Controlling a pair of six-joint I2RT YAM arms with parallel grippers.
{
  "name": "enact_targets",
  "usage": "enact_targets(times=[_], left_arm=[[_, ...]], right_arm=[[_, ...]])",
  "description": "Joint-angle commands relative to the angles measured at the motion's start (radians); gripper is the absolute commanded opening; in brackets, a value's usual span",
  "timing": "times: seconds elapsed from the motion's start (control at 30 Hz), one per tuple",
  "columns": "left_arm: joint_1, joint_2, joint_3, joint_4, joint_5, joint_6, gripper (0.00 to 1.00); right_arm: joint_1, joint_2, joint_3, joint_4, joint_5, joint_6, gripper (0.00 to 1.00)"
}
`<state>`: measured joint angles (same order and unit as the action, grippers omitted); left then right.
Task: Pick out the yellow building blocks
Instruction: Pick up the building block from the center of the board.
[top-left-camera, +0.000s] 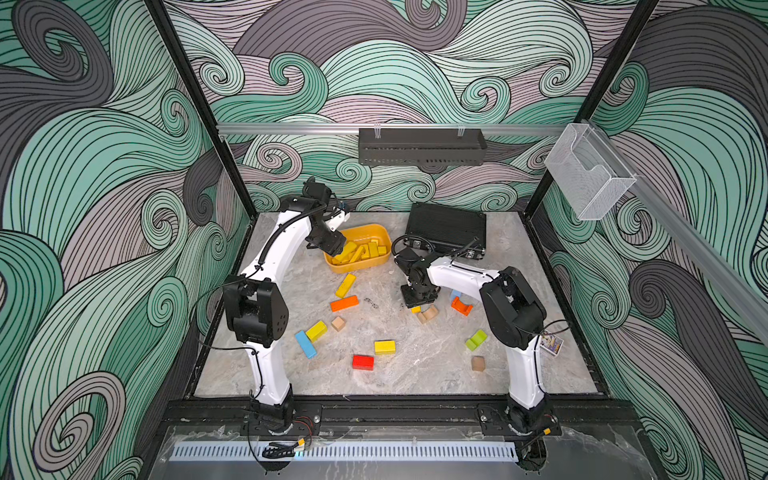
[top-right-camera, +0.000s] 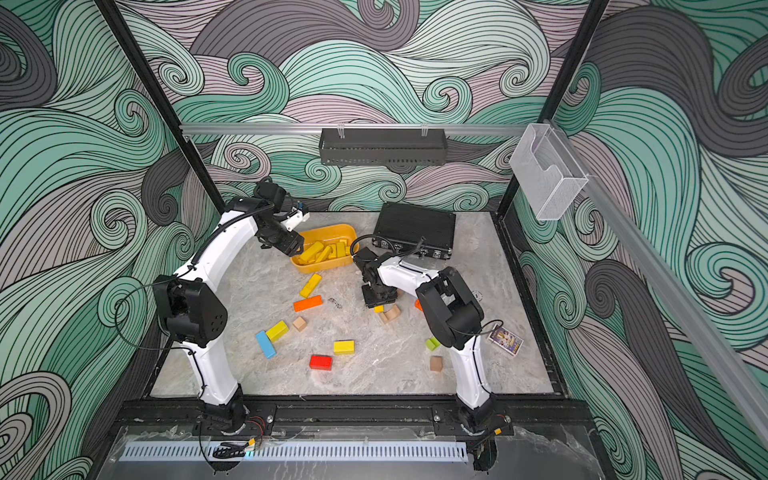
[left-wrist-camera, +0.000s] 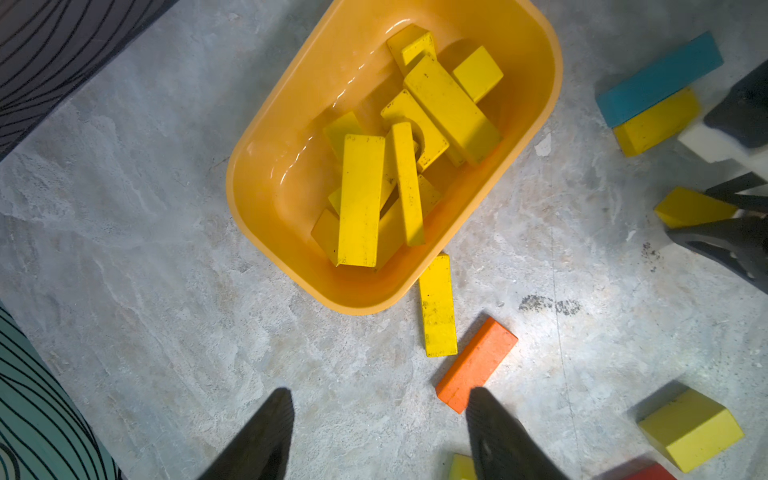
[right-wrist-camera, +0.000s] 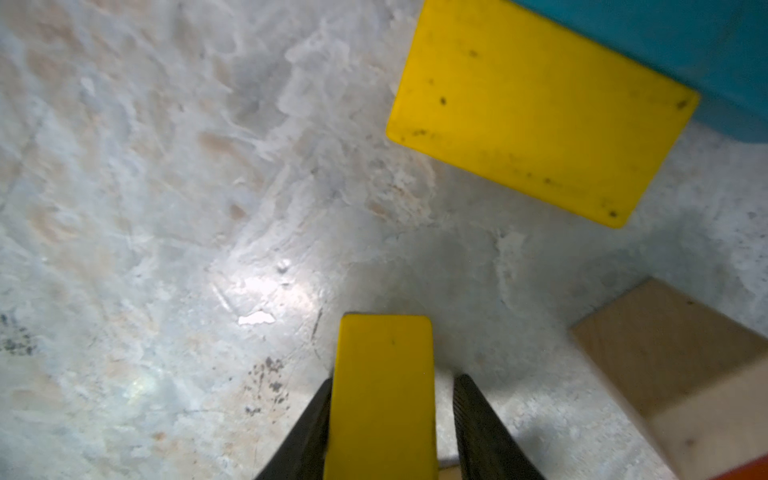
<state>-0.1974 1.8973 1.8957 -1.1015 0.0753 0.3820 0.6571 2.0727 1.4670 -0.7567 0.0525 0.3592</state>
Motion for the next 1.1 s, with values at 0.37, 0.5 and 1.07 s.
enact_targets(times=[0.37,0.5,1.07], left_arm=[[0.008,-0.158,-0.087,-0.013,-0.004,-0.005,0.68],[0.007,-0.198,-0.134,-0.005,-0.015,0.002,0.68],[0.007,-0.381,-0.463,0.024,-0.037,0.094,0.67]], right_arm=[[0.008,0.009,-0.018,-0.030,0.071,-0.068,0.29],[0.006,-0.018,-0.014,-0.034,0.067,-0.100,0.21],[0.007,-0.093,0.274,-0.037,-0.170,-0.205,0.19]])
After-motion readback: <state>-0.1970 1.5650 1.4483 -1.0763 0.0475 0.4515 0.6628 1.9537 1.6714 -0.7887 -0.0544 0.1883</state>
